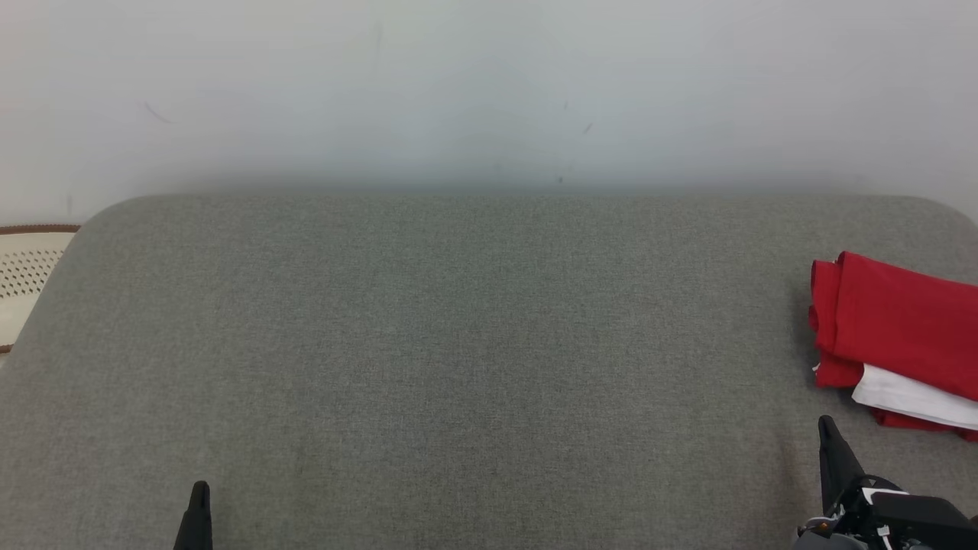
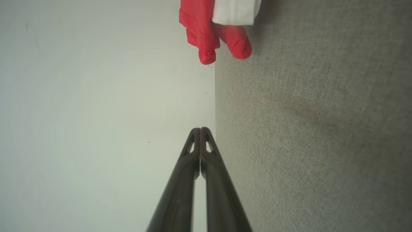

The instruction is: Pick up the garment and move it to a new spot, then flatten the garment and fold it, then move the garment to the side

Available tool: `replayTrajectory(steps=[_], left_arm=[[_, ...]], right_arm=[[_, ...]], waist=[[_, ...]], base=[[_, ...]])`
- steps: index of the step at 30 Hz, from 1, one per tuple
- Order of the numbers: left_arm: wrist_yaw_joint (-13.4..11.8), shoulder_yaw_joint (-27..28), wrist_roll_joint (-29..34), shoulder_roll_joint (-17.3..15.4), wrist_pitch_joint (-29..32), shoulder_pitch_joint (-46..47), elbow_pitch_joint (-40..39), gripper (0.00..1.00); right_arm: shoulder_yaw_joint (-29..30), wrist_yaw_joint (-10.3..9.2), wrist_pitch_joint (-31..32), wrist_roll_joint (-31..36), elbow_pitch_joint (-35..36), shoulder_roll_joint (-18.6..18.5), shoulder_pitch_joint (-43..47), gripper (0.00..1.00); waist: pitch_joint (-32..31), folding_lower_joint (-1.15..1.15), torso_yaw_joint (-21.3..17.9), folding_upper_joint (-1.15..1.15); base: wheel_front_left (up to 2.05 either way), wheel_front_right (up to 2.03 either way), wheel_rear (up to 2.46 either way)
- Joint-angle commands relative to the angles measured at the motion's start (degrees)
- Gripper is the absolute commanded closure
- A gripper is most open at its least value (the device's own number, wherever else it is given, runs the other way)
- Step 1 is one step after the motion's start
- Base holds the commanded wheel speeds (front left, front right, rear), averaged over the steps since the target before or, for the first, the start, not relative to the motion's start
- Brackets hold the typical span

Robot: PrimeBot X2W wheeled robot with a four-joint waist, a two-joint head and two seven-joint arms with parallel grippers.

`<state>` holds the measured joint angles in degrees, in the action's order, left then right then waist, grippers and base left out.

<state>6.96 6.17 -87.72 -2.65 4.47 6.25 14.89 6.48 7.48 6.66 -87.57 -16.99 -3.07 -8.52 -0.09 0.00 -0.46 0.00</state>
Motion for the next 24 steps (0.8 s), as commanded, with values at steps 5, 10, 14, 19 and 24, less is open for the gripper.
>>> replayTrajectory(steps=[5,10,14,19,24], left_arm=[[0.6,-0.1,-3.1,-0.4,0.6,0.9,-0.1,1.0],[0.7,-0.1,-5.1,-0.4,1.1,0.8,-0.1,1.0],[0.7,-0.1,-4.8,-0.3,1.0,0.8,-0.1,1.0],[0.7,-0.1,-4.8,-0.3,0.9,0.8,-0.1,1.0],[0.7,-0.1,-4.8,-0.3,0.9,0.8,-0.1,1.0]], right_arm=[[0.7,0.02,1.0,-3.0,0.6,0.2,0.1,1.0],[1.0,0.02,1.4,-4.7,0.8,0.3,0.1,1.0],[1.0,0.02,1.4,-4.6,0.8,0.3,0.1,1.0],[1.0,0.02,1.4,-4.6,0.8,0.3,0.1,1.0],[1.0,0.02,1.4,-4.6,0.8,0.3,0.1,1.0]], waist=[[0.1,0.0,0.3,0.0],[0.3,0.0,0.5,0.0],[0.3,0.0,0.5,0.0],[0.3,0.0,0.5,0.0],[0.3,0.0,0.5,0.0]], base=[[0.0,0.0,0.0],[0.0,0.0,0.0],[0.0,0.0,0.0],[0.0,0.0,0.0],[0.0,0.0,0.0]])
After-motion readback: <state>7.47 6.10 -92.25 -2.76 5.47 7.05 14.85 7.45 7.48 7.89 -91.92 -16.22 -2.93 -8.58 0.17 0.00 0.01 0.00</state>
